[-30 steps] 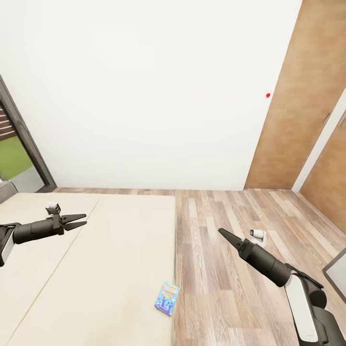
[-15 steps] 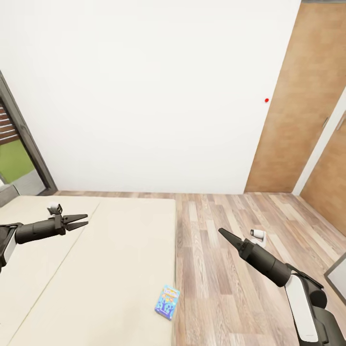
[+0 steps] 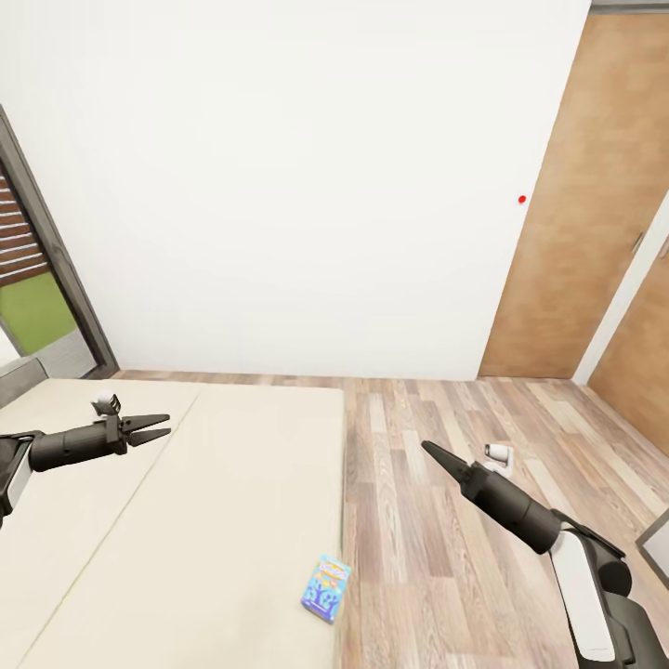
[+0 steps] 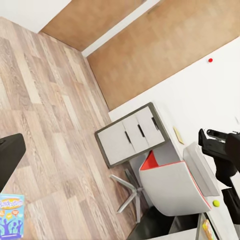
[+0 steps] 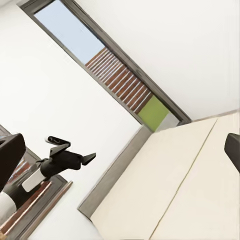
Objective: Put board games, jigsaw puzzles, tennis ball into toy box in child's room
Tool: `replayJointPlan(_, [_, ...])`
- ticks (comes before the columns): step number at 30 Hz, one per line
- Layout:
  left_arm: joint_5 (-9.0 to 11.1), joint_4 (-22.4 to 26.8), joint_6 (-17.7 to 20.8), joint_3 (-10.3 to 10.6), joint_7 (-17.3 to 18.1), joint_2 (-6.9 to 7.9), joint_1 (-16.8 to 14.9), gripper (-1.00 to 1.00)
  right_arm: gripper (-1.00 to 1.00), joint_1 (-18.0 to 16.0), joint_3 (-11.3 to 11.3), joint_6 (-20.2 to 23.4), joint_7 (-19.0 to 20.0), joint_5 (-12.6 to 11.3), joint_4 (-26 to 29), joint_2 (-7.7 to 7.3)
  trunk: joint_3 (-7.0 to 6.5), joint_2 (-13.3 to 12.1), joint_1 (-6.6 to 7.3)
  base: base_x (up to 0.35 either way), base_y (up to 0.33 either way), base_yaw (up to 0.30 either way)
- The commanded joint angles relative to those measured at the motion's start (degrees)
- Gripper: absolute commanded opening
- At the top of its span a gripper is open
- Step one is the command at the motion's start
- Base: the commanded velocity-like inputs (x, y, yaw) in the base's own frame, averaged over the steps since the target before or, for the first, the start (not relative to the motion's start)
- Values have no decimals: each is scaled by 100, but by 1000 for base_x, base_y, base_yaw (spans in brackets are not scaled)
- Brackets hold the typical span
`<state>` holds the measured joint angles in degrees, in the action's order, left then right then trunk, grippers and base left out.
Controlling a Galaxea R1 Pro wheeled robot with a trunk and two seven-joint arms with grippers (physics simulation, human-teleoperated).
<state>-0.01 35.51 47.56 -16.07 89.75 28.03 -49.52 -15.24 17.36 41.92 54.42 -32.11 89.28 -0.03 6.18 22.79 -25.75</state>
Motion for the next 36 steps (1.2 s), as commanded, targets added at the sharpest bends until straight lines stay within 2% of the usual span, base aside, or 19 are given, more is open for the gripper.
replayJointPlan(1, [-8, 0, 61, -1, 25, 0, -5, 100, 100, -5, 2, 36, -51, -21, -2, 0, 12, 13, -3, 0, -84, 4])
replayJointPlan(5, [-8, 0, 61, -1, 25, 0, -5, 100, 100, -5, 2, 43, -344, -37, -15, 0, 12, 13, -3, 0, -38, 1])
replayJointPlan(18, [-8, 0, 61, -1, 25, 0, -5, 100, 100, -5, -4, 44, -406, -18, -16, 15, 12, 13, -3, 0, -39, 13])
replayJointPlan(32, [-8, 0, 61, -1, 25, -8, -5, 100, 100, -5, -4, 44, -414, -15, -16, 5, 12, 13, -3, 18, -249, 253])
replayJointPlan(36, [-11, 0, 61, -1, 25, -52, -5, 100, 100, -5, -4, 44, -415, -15, -16, 3, 12, 13, -3, 97, -133, 291])
